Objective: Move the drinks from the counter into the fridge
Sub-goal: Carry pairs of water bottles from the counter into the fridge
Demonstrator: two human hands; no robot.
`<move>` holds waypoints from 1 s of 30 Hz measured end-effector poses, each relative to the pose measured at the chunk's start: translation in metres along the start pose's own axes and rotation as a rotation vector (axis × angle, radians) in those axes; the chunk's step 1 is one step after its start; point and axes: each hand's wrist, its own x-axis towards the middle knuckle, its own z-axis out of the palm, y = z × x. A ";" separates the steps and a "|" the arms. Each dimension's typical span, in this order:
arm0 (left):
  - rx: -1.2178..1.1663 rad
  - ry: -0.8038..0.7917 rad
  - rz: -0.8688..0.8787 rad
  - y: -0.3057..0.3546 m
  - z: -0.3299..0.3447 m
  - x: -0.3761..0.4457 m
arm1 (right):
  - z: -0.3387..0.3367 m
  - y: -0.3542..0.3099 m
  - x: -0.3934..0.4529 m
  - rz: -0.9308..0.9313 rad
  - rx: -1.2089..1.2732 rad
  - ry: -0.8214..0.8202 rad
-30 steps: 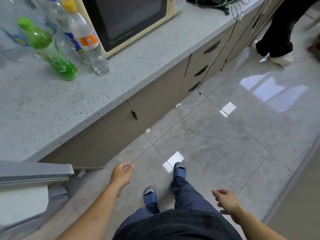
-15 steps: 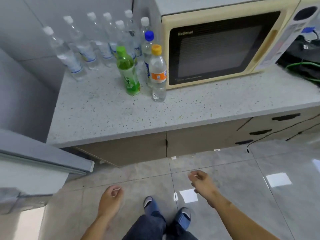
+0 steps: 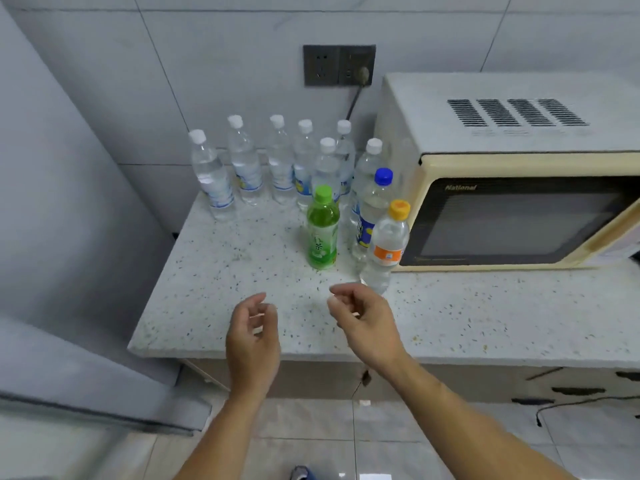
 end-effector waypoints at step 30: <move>0.882 0.101 0.072 0.121 0.029 0.339 | -0.009 -0.157 0.316 -0.189 -1.425 -0.423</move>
